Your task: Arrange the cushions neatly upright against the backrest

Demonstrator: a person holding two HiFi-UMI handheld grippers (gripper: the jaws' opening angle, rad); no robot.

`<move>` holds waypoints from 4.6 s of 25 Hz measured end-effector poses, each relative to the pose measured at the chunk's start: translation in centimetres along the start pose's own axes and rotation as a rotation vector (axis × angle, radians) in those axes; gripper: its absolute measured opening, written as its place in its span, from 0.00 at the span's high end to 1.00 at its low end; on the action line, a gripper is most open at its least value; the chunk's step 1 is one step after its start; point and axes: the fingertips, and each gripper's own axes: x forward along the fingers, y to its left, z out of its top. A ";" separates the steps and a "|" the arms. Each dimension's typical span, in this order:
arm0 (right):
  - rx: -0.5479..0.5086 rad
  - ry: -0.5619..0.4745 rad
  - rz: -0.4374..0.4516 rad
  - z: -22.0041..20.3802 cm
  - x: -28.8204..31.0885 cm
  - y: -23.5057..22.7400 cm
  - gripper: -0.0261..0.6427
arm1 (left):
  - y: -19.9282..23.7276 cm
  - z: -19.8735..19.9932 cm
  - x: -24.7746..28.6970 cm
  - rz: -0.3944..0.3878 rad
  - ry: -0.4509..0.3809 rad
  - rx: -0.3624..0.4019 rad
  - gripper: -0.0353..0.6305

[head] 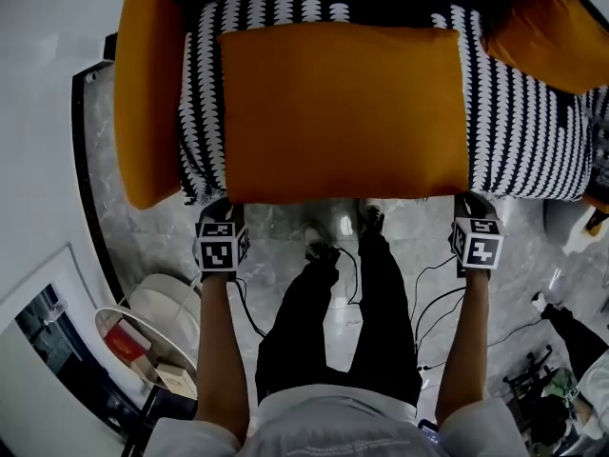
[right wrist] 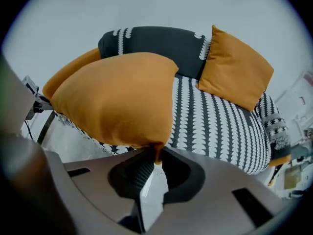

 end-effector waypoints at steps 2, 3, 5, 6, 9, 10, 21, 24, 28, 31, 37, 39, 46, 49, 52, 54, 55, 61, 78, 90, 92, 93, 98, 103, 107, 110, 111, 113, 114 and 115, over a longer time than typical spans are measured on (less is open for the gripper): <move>-0.004 0.003 -0.004 1.2 -1.7 -0.3 0.89 | -0.1 1.1 -1.4 -0.011 -0.002 0.005 0.84; -0.003 -0.001 -0.010 2.0 -2.3 -0.4 0.89 | 0.0 1.7 -2.0 -0.015 -0.007 0.007 0.84; -0.005 -0.013 -0.035 3.6 -3.5 -0.9 0.89 | 0.3 3.3 -3.1 -0.020 -0.024 0.009 0.84; -0.012 -0.017 -0.051 4.4 -4.1 -1.1 0.89 | 0.5 4.0 -3.8 -0.023 -0.030 0.010 0.84; -0.039 -0.018 -0.076 6.4 -5.8 -1.4 0.89 | 0.6 5.6 -5.8 -0.033 -0.030 0.028 0.84; -0.047 -0.019 -0.080 7.3 -6.3 -1.5 0.89 | 0.7 6.4 -6.4 -0.037 -0.032 0.038 0.84; -0.131 -0.048 -0.060 16.9 -8.7 -4.1 0.89 | 1.8 15.9 -10.9 -0.008 -0.080 0.036 0.85; -0.154 -0.048 -0.027 19.6 -8.5 -4.4 0.89 | 2.4 18.3 -11.6 0.014 -0.082 0.010 0.85; -0.145 -0.085 -0.005 23.5 -8.6 -5.8 0.89 | 3.0 23.0 -12.3 0.027 -0.133 -0.034 0.85; -0.145 -0.097 -0.015 25.9 -8.3 -6.3 0.89 | 3.9 26.0 -12.5 0.042 -0.168 -0.043 0.85; -0.121 -0.170 -0.013 31.7 -7.8 -7.0 0.89 | 5.4 31.3 -12.3 0.052 -0.236 -0.108 0.85; -0.104 -0.186 0.000 33.3 -7.4 -7.4 0.90 | 5.9 32.9 -12.3 0.057 -0.258 -0.156 0.85; -0.105 -0.239 -0.002 39.2 -6.5 -9.2 0.90 | 7.4 38.7 -12.2 0.098 -0.290 -0.236 0.85; -0.108 -0.254 0.006 41.6 -5.9 -9.7 0.90 | 8.2 41.2 -11.8 0.108 -0.288 -0.237 0.85; -0.109 -0.273 0.010 43.7 -5.3 -10.2 0.90 | 8.9 43.4 -11.3 0.118 -0.290 -0.242 0.85; -0.095 -0.283 0.012 45.0 -4.7 -10.7 0.90 | 9.3 44.8 -10.8 0.123 -0.295 -0.244 0.85; -0.086 -0.286 0.015 45.6 -4.3 -10.9 0.90 | 9.5 45.5 -10.6 0.126 -0.298 -0.246 0.85; -0.078 -0.299 0.011 49.4 -2.7 -11.9 0.90 | 10.7 49.3 -9.4 0.161 -0.333 -0.293 0.84; 0.034 -0.360 -0.033 55.4 -3.1 -14.6 0.89 | 13.8 55.6 -10.2 0.213 -0.494 -0.408 0.79; 0.020 -0.511 -0.048 51.7 -16.4 -11.7 0.89 | 10.5 49.1 -19.7 0.131 -0.561 -0.358 0.77; 0.017 -0.538 -0.047 50.3 -19.1 -10.7 0.89 | 9.4 47.7 -21.7 0.106 -0.569 -0.326 0.78; 0.011 -0.547 -0.049 49.4 -20.4 -10.2 0.89 | 8.7 47.0 -22.6 0.099 -0.570 -0.298 0.79; -0.011 -0.572 -0.063 43.6 -26.6 -8.1 0.89 | 4.7 42.1 -28.0 0.117 -0.561 -0.097 0.82; -0.004 -0.614 -0.073 37.9 -32.2 -5.4 0.95 | 2.1 36.7 -33.8 0.097 -0.632 -0.034 0.90; -0.013 -0.667 -0.061 33.7 -36.8 -2.2 0.95 | 0.2 32.1 -38.0 0.093 -0.676 0.006 0.93; -0.038 -0.714 -0.060 31.1 -40.4 0.1 0.95 | -0.9 29.2 -41.0 0.082 -0.703 0.015 0.94; -0.042 -0.729 -0.063 30.3 -41.5 0.7 0.95 | -1.4 28.4 -42.0 0.077 -0.715 0.022 0.94; -0.040 -0.754 -0.070 28.6 -43.5 1.5 0.95 | -2.5 26.8 -43.8 0.067 -0.741 0.041 0.94; -0.038 -0.765 -0.072 27.7 -44.5 1.9 0.95 | -3.1 26.0 -44.7 0.063 -0.755 0.051 0.94; -0.038 -0.777 -0.071 26.8 -45.5 2.4 0.95 | -3.6 25.1 -45.5 0.059 -0.767 0.062 0.94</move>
